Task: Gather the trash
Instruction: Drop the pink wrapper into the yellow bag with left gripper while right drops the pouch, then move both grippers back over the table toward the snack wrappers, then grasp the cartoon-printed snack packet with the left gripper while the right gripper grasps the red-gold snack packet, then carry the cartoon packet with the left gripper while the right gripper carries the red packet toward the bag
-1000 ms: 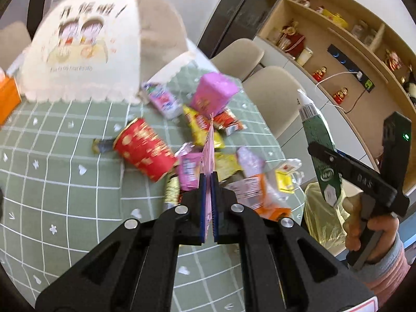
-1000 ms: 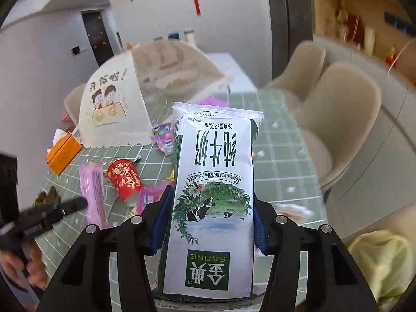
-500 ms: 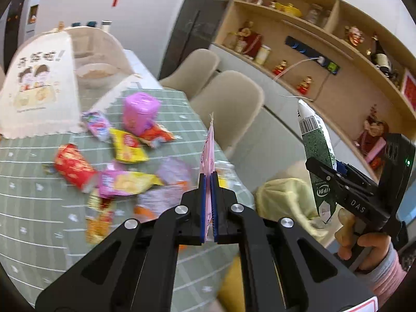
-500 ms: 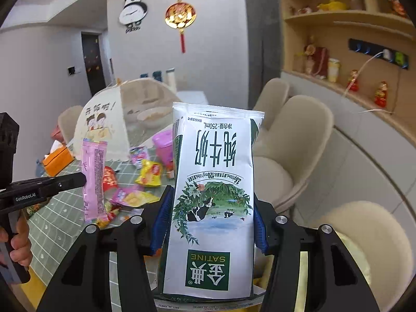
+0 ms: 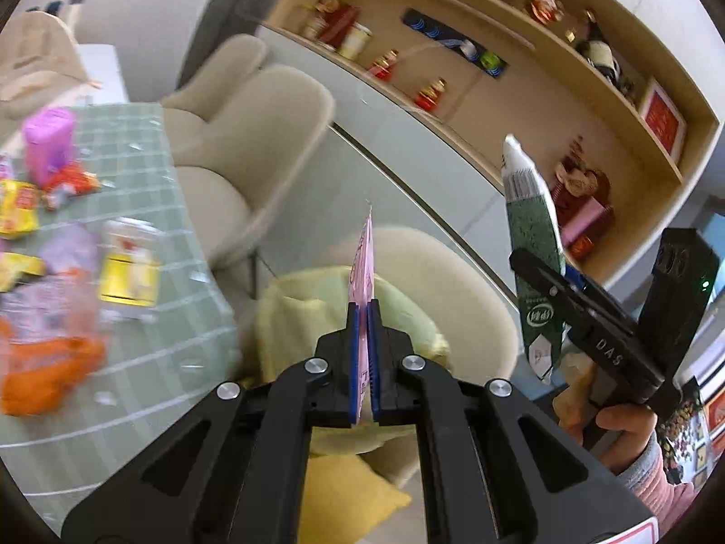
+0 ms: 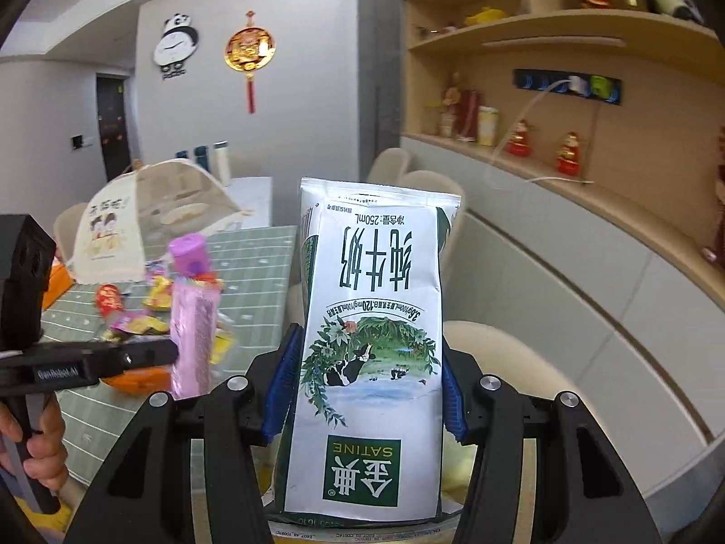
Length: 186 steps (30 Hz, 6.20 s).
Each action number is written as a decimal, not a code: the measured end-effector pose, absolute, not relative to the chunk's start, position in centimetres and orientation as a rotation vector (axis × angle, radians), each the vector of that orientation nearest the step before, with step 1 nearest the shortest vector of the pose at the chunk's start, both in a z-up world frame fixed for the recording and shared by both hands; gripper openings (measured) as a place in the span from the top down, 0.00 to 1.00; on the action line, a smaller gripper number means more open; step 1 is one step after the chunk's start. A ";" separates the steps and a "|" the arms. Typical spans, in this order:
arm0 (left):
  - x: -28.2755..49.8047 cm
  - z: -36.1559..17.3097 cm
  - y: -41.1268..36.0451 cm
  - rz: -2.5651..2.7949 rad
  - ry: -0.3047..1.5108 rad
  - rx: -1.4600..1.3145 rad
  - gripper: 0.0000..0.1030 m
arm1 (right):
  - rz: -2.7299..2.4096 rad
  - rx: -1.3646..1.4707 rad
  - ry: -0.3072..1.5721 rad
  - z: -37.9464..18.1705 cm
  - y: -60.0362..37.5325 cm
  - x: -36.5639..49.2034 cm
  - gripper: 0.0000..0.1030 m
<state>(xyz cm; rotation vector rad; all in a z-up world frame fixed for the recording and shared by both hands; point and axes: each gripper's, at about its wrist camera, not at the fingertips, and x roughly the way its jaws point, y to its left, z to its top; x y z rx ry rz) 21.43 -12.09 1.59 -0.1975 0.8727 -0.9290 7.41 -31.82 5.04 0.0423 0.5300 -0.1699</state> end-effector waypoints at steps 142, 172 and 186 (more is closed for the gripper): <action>39.2 -6.5 24.7 -0.296 1.078 -0.384 0.98 | 0.077 0.400 0.901 -9.1 -6.6 44.1 0.47; 35.0 -4.6 24.7 -0.300 0.971 -0.430 0.98 | 0.224 0.159 0.816 -0.8 -4.9 36.0 0.85; 27.0 3.5 14.9 -0.280 0.809 -0.315 0.98 | 0.318 0.031 0.680 4.7 -12.0 24.4 0.85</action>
